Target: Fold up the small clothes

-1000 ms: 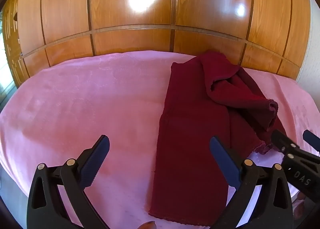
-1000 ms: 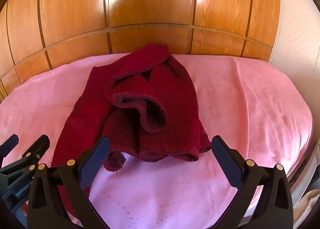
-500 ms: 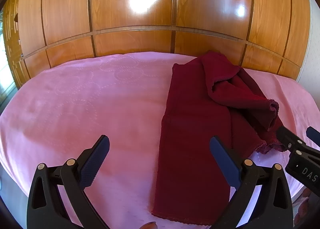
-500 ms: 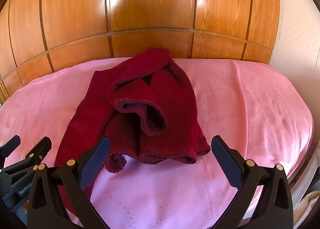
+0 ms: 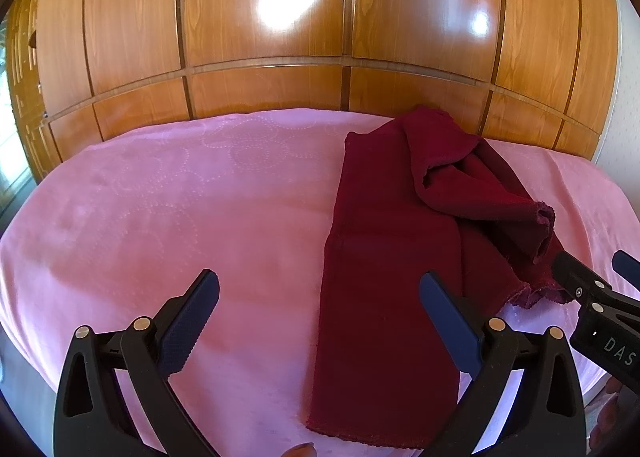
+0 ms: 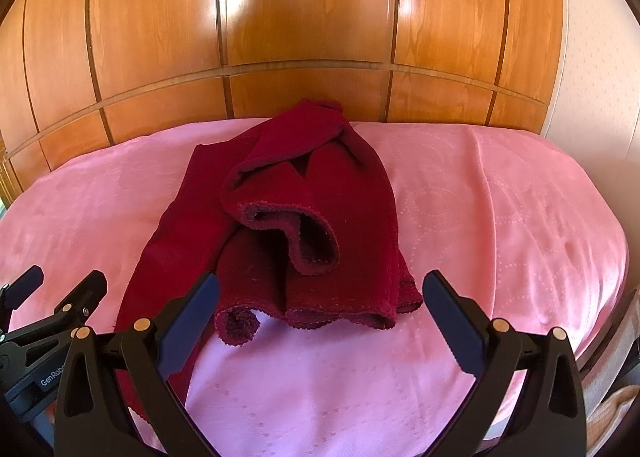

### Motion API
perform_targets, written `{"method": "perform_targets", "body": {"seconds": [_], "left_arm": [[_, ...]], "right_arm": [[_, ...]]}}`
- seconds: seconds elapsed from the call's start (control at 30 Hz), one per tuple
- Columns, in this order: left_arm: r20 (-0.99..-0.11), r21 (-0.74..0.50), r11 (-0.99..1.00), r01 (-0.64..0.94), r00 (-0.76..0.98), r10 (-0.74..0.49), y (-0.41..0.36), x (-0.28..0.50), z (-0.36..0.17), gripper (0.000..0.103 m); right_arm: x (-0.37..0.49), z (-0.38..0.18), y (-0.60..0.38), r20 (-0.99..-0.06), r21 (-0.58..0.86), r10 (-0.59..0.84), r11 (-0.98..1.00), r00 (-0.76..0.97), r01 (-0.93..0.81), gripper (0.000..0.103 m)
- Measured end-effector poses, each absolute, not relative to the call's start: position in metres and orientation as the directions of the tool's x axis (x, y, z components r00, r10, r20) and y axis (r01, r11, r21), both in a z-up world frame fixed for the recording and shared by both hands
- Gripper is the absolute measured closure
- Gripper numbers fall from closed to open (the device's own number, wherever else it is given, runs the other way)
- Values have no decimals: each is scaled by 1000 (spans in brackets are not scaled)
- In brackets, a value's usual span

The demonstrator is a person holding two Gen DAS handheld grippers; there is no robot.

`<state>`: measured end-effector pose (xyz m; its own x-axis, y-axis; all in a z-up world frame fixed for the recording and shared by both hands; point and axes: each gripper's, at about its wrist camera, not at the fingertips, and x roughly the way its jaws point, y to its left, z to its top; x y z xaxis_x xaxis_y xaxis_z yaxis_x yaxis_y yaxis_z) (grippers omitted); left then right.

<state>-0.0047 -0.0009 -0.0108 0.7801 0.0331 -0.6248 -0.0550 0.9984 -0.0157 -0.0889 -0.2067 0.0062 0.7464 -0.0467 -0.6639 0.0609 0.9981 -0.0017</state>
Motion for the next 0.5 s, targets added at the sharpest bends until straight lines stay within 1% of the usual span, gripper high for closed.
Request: {"method": "perform_targets", "body": {"seconds": [0.5], "left_arm": [[-629,-7,998,-57,777,40,0,-4,-8,4]], "right_arm": [[-91,7,-206,-662,1,-42,998,748,58,2]]}}
